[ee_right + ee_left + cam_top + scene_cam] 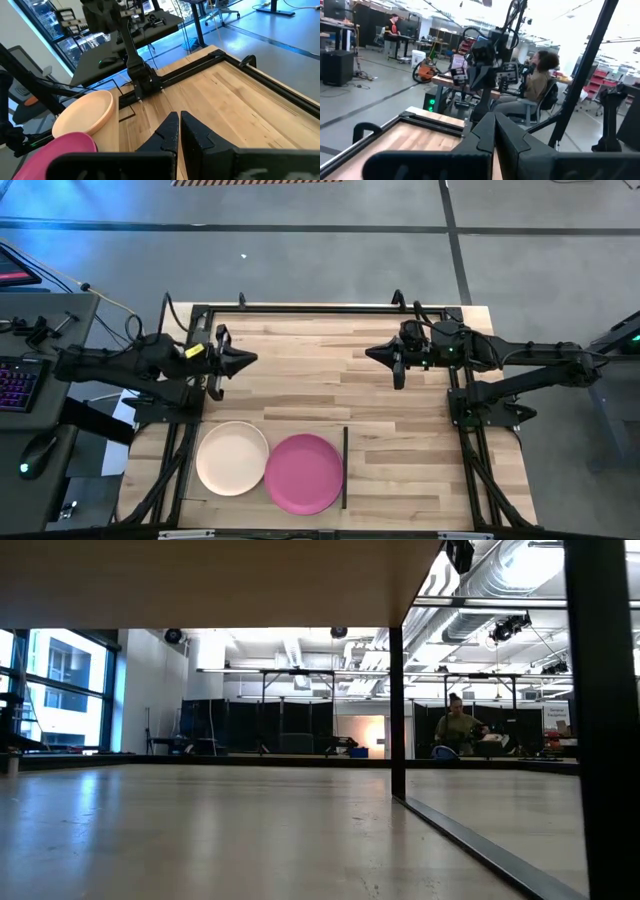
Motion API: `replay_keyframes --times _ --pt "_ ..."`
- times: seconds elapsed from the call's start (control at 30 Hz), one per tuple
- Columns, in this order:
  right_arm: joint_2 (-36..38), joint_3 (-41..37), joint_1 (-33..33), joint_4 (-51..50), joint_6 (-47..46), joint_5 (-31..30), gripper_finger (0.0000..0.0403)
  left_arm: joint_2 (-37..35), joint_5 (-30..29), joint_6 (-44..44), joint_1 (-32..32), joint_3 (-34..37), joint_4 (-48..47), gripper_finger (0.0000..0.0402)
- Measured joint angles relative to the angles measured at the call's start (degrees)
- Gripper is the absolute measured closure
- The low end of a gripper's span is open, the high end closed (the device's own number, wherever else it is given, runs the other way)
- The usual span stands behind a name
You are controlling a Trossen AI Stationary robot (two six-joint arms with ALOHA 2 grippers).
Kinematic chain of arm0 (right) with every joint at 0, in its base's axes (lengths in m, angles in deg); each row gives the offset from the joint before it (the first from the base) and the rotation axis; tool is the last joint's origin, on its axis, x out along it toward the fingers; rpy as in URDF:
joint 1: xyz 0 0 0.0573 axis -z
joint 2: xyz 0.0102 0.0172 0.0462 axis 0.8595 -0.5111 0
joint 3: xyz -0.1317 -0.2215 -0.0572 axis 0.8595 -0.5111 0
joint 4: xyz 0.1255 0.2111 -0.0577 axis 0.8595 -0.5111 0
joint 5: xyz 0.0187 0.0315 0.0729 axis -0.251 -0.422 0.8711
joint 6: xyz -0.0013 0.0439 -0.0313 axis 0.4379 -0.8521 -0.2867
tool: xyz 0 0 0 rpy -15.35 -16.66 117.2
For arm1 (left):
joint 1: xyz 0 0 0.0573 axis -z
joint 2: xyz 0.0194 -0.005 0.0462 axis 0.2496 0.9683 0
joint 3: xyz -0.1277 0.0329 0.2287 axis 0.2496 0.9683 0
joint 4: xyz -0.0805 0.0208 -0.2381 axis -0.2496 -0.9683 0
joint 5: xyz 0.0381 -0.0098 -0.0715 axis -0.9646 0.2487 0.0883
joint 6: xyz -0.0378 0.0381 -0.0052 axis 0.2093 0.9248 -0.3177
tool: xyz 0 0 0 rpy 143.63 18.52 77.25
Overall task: Place and stack plates onto a shelf
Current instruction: Return to Home Position
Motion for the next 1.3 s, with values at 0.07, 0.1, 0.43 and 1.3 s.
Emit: replay_keyframes --times 0.07,0.1,0.43,1.3 --pt "0.0 0.0 0.0 0.0 0.0 0.0 0.0403 -2.5 0.0 -0.9 0.0 3.5 1.8 0.0401" --pt "0.0 0.0 0.0 0.0 -0.2 0.0 0.0403 -4.0 0.0 -1.7 0.0 5.7 3.4 0.0401" --pt "0.0 0.0 0.0 -1.7 -2.1 -0.3 0.0403 -17.6 0.3 -6.5 0.1 23.8 12.3 0.0401" --pt "1.3 -0.1 -2.7 -15.9 -2.6 3.1 0.0403 -35.3 2.8 -8.4 -0.5 38.4 5.1 0.0401"
